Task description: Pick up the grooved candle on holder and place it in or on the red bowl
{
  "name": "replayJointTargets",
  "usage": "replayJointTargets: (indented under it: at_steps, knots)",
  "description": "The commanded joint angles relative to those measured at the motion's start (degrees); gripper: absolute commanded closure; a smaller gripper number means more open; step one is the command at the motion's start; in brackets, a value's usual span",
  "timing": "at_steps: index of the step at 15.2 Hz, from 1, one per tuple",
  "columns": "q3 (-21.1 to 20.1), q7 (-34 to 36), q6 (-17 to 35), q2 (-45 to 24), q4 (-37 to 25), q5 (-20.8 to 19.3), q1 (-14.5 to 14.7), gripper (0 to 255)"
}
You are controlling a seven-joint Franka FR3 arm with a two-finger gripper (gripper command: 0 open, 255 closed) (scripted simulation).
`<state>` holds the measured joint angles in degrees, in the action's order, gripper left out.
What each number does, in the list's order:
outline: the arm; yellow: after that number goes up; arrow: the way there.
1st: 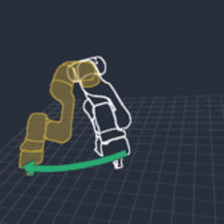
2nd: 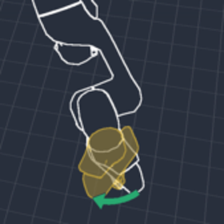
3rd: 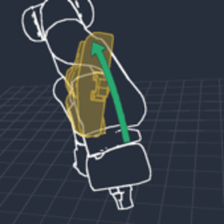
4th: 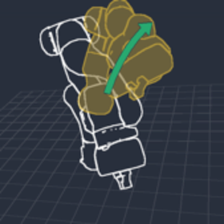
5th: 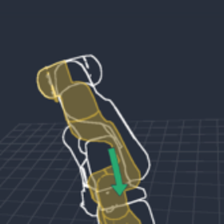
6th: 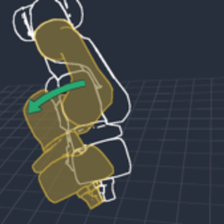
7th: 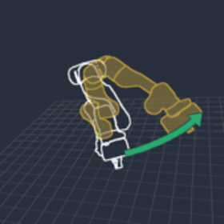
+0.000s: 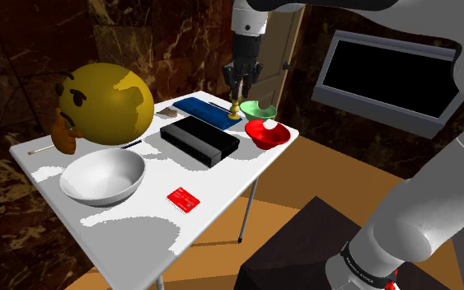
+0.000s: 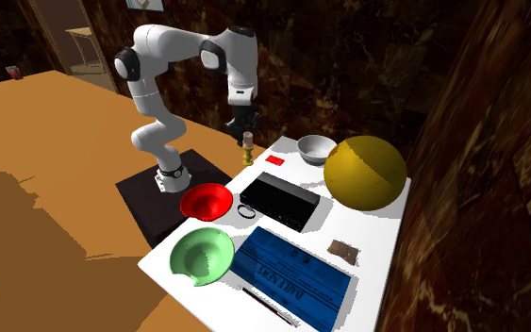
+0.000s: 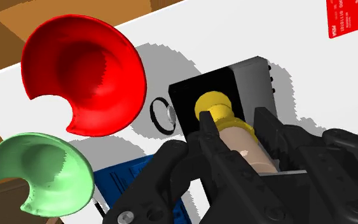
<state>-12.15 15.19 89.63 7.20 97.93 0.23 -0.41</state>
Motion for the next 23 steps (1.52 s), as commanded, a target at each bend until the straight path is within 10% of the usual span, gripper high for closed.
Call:
replayJointTargets:
  at_steps: [1, 13, 23]
  knots:
    - [1.6, -2.8, 0.1, 1.9, 2.0, 0.1, -1.1, 255]
    - [11.8, -19.6, -1.2, 6.1, 4.6, -1.8, -7.7, 255]
    - [11.9, -19.4, 6.6, 7.6, 13.9, -1.8, -7.7, 255]
